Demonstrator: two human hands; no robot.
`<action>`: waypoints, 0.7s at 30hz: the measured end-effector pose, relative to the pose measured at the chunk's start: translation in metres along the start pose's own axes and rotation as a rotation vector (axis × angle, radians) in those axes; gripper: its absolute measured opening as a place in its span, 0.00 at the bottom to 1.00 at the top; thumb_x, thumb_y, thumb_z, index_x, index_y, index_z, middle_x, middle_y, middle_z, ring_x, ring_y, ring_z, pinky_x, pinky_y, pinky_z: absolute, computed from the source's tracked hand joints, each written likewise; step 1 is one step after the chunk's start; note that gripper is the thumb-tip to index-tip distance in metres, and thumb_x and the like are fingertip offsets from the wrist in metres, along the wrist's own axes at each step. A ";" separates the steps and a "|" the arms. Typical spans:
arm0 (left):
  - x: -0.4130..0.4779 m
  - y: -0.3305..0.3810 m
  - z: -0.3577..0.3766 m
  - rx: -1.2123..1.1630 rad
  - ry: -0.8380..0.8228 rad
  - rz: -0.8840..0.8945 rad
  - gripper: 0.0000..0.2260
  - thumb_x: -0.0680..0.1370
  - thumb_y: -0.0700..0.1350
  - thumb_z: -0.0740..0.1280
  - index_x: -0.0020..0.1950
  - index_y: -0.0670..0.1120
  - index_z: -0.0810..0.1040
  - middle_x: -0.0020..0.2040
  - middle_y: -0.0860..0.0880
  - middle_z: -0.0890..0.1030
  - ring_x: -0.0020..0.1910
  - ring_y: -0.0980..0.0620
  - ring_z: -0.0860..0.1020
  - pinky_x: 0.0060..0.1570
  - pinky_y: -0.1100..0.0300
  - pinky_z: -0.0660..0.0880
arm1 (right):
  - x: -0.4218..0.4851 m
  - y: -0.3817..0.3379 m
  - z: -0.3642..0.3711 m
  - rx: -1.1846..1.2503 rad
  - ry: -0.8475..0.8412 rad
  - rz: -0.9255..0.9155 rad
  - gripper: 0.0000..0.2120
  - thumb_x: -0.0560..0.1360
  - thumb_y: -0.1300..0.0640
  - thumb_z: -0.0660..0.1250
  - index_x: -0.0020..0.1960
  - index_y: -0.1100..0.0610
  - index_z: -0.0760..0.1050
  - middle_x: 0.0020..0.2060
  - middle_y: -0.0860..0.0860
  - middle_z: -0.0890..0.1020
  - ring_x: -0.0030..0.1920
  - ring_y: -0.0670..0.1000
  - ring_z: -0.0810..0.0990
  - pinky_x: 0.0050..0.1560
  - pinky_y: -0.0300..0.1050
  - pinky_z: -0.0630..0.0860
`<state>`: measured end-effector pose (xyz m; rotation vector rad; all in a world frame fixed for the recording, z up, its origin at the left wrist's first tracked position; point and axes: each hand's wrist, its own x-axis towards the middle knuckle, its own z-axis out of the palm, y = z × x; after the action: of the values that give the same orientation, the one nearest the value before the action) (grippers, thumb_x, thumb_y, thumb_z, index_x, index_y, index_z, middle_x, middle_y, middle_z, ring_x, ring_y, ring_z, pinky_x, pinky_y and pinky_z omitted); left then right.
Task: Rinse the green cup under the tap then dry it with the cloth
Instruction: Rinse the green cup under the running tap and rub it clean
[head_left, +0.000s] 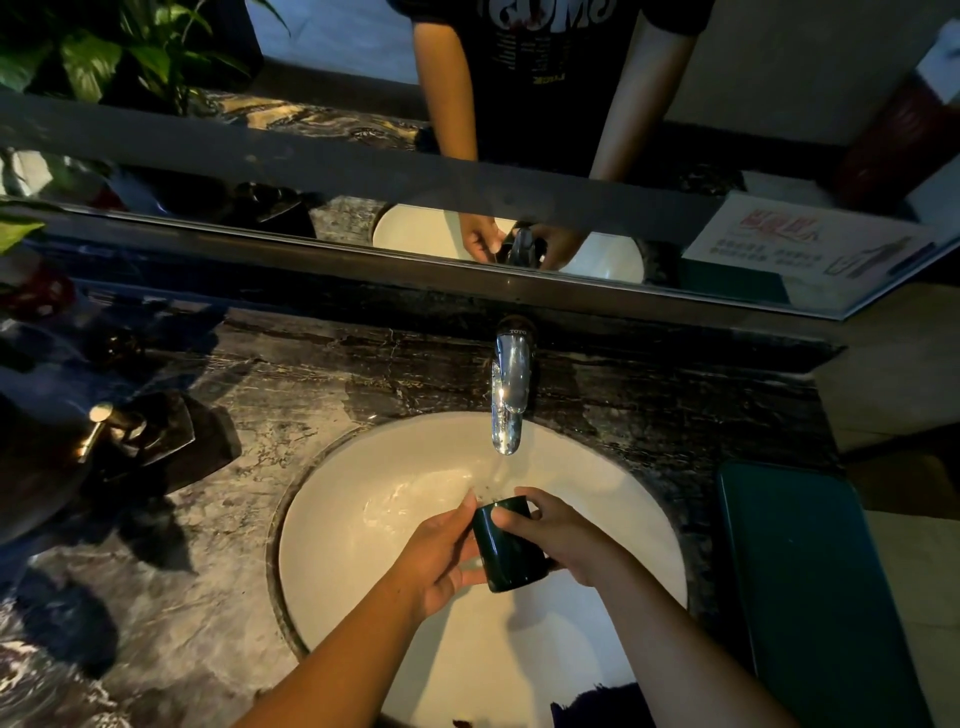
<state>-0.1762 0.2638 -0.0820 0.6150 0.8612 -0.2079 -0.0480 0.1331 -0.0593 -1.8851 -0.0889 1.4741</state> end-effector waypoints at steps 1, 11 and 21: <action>-0.001 -0.001 0.000 0.001 0.004 -0.001 0.21 0.81 0.54 0.65 0.64 0.38 0.81 0.59 0.36 0.84 0.60 0.38 0.83 0.59 0.37 0.79 | -0.001 -0.001 -0.001 -0.003 0.001 0.006 0.40 0.74 0.40 0.74 0.79 0.50 0.60 0.71 0.55 0.74 0.63 0.55 0.78 0.49 0.45 0.80; -0.017 -0.004 0.006 -0.009 -0.029 0.017 0.24 0.78 0.56 0.67 0.64 0.39 0.81 0.59 0.38 0.85 0.59 0.40 0.83 0.52 0.39 0.82 | -0.018 -0.005 -0.002 -0.008 0.038 0.066 0.43 0.68 0.35 0.76 0.74 0.54 0.67 0.65 0.55 0.80 0.62 0.55 0.80 0.47 0.48 0.82; -0.039 -0.008 0.014 -0.036 -0.080 0.033 0.25 0.75 0.57 0.69 0.63 0.39 0.82 0.62 0.35 0.82 0.63 0.37 0.81 0.60 0.34 0.77 | -0.048 -0.016 0.002 -0.098 0.009 -0.027 0.35 0.67 0.33 0.75 0.61 0.59 0.79 0.55 0.56 0.86 0.58 0.55 0.84 0.55 0.53 0.83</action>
<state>-0.1957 0.2464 -0.0495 0.5832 0.7757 -0.1855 -0.0600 0.1232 -0.0109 -1.9610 -0.1844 1.4666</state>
